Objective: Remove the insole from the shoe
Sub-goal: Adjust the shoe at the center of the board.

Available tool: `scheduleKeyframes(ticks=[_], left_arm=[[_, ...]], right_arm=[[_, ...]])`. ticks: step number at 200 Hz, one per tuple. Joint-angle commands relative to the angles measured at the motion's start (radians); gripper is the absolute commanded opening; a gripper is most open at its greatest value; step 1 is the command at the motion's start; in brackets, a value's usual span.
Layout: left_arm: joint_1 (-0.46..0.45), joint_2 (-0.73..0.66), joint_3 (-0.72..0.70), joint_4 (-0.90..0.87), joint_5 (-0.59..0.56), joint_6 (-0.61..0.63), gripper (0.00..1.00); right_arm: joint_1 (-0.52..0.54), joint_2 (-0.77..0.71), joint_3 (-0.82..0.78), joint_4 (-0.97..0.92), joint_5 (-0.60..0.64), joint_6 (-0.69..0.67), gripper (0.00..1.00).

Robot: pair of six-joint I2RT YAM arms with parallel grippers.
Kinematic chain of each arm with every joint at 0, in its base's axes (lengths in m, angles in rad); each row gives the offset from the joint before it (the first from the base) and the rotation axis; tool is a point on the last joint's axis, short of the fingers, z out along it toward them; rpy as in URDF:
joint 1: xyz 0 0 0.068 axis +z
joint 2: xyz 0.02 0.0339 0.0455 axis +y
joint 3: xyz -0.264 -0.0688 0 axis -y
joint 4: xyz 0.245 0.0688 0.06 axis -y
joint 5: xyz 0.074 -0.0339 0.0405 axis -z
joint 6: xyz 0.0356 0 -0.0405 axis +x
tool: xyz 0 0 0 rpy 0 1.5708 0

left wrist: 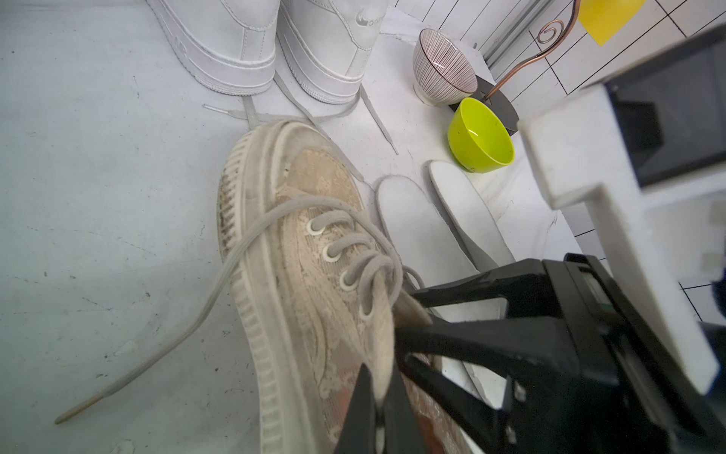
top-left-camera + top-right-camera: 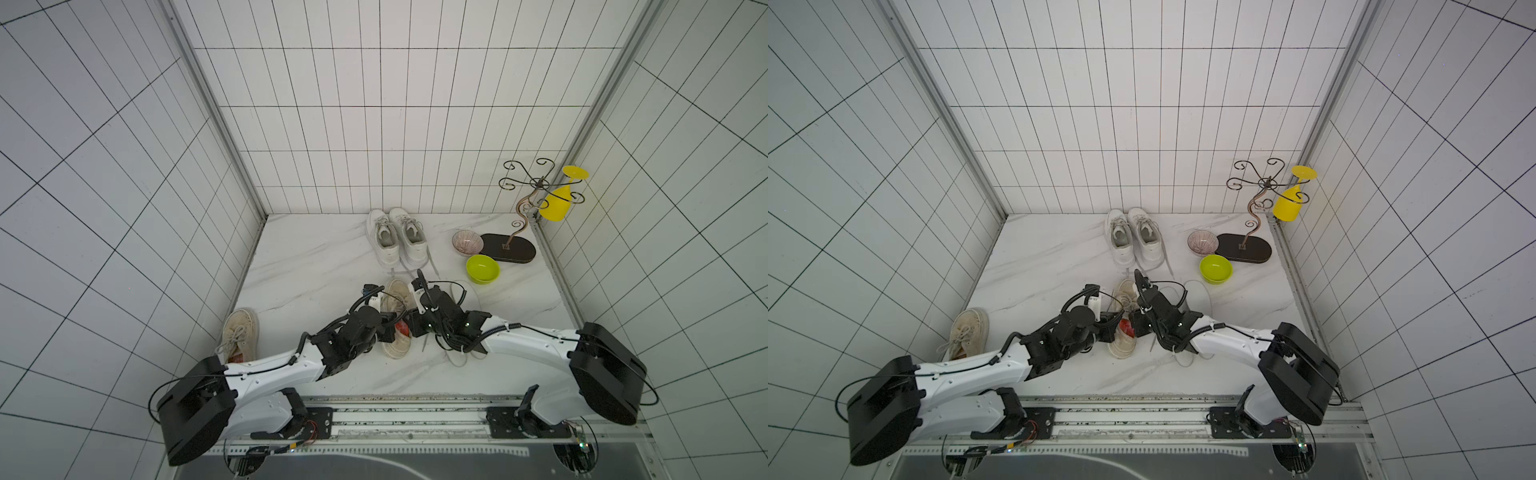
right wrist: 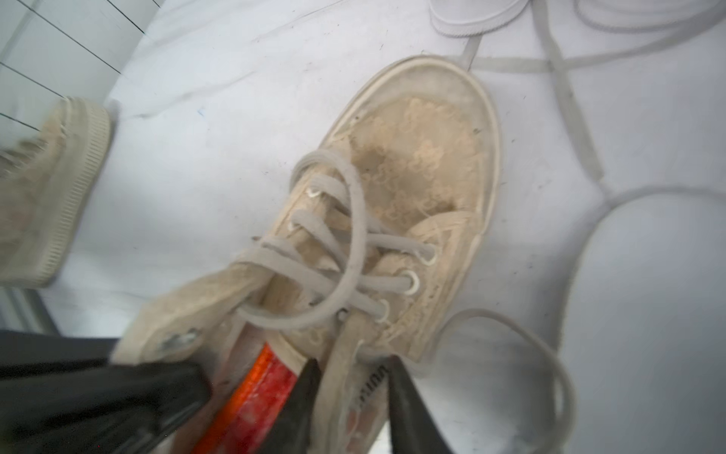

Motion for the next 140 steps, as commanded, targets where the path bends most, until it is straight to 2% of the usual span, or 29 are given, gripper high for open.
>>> scheduleKeyframes(ticks=[1,22,37,56,67,90,126,140], left_arm=[[-0.003,-0.013,0.018,0.083,-0.022,-0.015,0.0],[0.014,-0.021,-0.003,0.014,-0.062,-0.031,0.0],[0.038,-0.04,-0.043,-0.001,-0.063,-0.035,0.0],[0.057,-0.071,-0.104,0.007,-0.076,-0.047,0.0],[0.065,-0.078,-0.128,0.003,-0.079,-0.05,0.0],[0.066,-0.067,-0.136,-0.002,-0.042,-0.035,0.0],[0.054,-0.006,-0.1,0.04,0.028,-0.023,0.0],[0.04,0.011,-0.092,0.053,0.029,-0.027,0.0]], right_arm=[[0.006,0.012,0.032,-0.079,0.133,0.011,0.16],[-0.009,-0.017,-0.005,-0.111,0.219,0.028,0.07],[-0.06,-0.044,-0.046,-0.129,0.23,0.046,0.0],[-0.139,-0.085,-0.106,-0.115,0.19,0.06,0.0],[-0.151,-0.094,-0.117,-0.104,0.175,0.043,0.0],[-0.131,-0.062,-0.103,-0.067,0.103,-0.017,0.0],[-0.064,-0.009,-0.059,-0.058,0.075,-0.078,0.0],[-0.056,0.0,-0.056,-0.052,0.038,-0.103,0.07]])
